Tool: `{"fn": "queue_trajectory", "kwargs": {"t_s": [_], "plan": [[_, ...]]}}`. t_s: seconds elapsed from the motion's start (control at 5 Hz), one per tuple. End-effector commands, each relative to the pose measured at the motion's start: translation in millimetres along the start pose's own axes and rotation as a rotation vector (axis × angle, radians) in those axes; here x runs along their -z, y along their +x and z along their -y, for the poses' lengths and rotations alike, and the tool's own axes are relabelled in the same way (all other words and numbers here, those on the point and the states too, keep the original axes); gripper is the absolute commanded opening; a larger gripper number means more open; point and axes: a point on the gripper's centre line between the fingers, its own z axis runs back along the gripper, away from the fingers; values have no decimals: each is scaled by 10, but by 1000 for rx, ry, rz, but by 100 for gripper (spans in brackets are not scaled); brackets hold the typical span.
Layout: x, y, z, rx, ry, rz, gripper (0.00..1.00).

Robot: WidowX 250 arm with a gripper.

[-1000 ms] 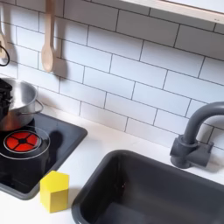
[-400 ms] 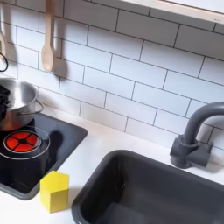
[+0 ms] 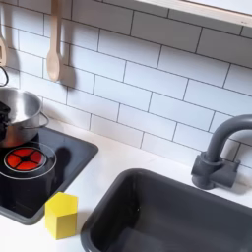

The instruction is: Reach green block

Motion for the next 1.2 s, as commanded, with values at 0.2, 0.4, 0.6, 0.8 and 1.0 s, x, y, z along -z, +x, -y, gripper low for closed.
{"fn": "queue_trajectory", "kwargs": {"t_s": [0.2, 0.4, 0.6, 0.8, 1.0], "plan": [[257, -54, 6, 26, -23, -61, 100], [309, -42, -12, 28, -27, -74, 100], [355, -46, 40, 10, -38, -91, 100], [302, -38, 0, 12, -25, -76, 100], [302, -40, 1, 9, -26, -77, 100]]}}
